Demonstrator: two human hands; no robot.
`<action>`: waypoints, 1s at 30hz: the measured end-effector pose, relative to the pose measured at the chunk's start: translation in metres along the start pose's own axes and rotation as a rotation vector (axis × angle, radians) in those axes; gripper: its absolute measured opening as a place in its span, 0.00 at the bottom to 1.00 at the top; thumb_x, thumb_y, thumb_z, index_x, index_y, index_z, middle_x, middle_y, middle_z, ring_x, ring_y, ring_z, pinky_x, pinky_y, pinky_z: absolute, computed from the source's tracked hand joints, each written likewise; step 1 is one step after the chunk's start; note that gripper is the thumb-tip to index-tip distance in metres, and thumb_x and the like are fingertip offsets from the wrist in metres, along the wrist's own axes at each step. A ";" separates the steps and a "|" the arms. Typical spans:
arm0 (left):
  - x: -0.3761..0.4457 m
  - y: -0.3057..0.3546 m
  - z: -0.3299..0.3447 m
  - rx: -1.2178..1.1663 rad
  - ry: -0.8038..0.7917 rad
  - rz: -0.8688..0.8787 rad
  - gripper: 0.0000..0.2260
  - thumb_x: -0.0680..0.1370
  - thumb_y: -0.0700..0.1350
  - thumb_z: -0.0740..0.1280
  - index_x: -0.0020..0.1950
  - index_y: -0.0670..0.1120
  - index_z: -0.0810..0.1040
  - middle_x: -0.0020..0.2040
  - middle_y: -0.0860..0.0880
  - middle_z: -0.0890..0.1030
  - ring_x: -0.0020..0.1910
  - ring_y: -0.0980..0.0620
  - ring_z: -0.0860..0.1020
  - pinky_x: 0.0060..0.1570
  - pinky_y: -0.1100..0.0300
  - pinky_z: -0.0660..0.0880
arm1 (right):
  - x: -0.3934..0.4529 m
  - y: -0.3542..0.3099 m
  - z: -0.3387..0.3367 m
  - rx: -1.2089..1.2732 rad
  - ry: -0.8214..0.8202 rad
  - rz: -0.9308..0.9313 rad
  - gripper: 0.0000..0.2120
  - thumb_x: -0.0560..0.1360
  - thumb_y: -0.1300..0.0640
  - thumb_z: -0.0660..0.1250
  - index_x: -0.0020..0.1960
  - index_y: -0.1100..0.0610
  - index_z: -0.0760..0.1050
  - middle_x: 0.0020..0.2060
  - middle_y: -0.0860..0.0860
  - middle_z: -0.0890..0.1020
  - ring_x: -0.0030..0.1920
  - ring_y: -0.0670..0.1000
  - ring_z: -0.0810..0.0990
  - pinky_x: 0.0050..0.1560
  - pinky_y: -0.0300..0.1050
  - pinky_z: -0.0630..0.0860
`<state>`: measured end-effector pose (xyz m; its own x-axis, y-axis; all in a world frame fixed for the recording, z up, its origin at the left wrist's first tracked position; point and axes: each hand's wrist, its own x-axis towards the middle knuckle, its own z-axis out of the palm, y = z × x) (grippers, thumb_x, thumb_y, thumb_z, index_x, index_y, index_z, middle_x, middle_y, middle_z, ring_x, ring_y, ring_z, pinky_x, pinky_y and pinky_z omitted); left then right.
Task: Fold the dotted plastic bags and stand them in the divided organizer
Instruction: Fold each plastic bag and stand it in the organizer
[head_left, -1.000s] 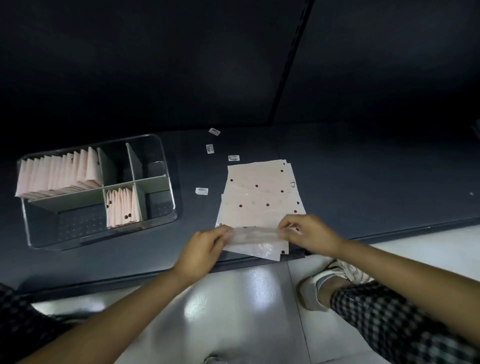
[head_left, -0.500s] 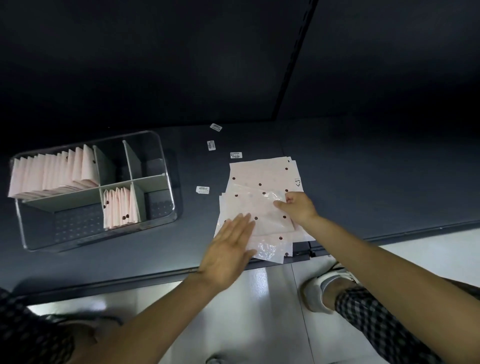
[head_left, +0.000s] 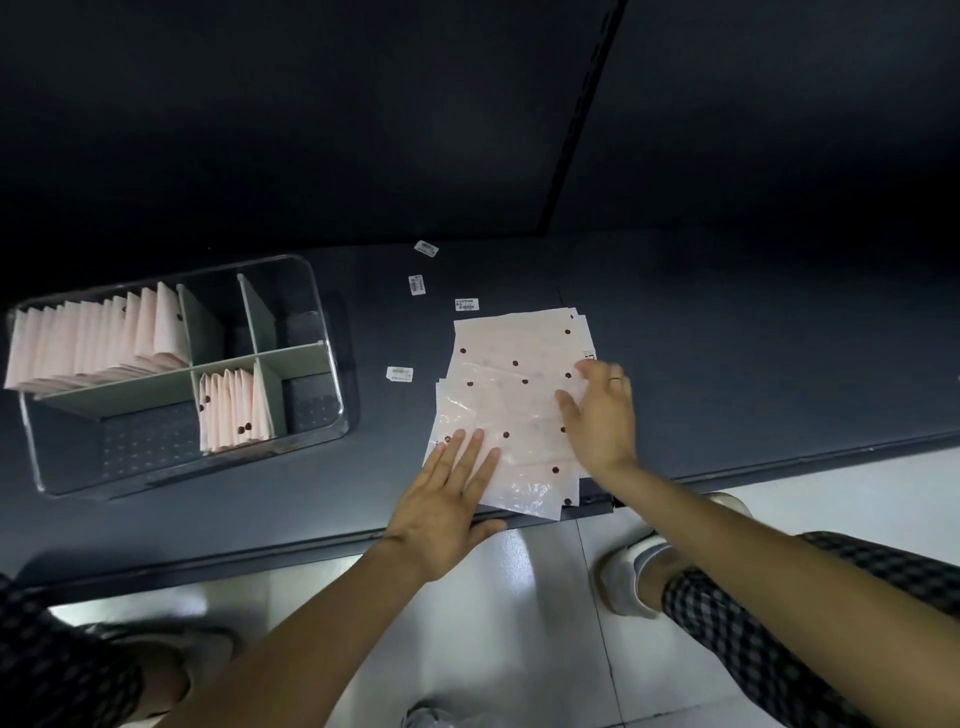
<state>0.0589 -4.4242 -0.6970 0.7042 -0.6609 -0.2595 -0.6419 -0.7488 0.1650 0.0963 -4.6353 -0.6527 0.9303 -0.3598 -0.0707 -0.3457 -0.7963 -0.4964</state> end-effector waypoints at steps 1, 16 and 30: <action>0.000 0.000 0.001 -0.009 0.001 -0.006 0.35 0.74 0.68 0.36 0.73 0.50 0.28 0.73 0.47 0.29 0.72 0.44 0.28 0.71 0.50 0.29 | -0.012 0.000 0.001 -0.056 0.024 -0.216 0.19 0.76 0.58 0.65 0.66 0.63 0.69 0.62 0.60 0.74 0.64 0.61 0.71 0.65 0.51 0.67; 0.009 -0.039 -0.021 -0.210 0.148 0.032 0.27 0.79 0.61 0.56 0.75 0.53 0.60 0.76 0.54 0.59 0.75 0.57 0.57 0.71 0.65 0.41 | -0.043 0.052 -0.016 -0.480 -0.301 -0.738 0.28 0.76 0.43 0.64 0.69 0.60 0.70 0.70 0.56 0.69 0.70 0.53 0.68 0.73 0.57 0.58; 0.035 -0.051 -0.034 -0.267 0.363 -0.006 0.15 0.68 0.41 0.74 0.54 0.45 0.81 0.52 0.48 0.81 0.47 0.45 0.79 0.52 0.60 0.63 | 0.011 0.045 -0.003 -0.171 -0.304 -0.580 0.17 0.72 0.59 0.69 0.60 0.53 0.78 0.58 0.48 0.79 0.59 0.52 0.73 0.59 0.40 0.61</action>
<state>0.1266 -4.4111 -0.6820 0.7988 -0.5960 0.0813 -0.5705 -0.7079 0.4164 0.0907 -4.6763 -0.6729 0.9554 0.2821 -0.0873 0.2288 -0.8941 -0.3850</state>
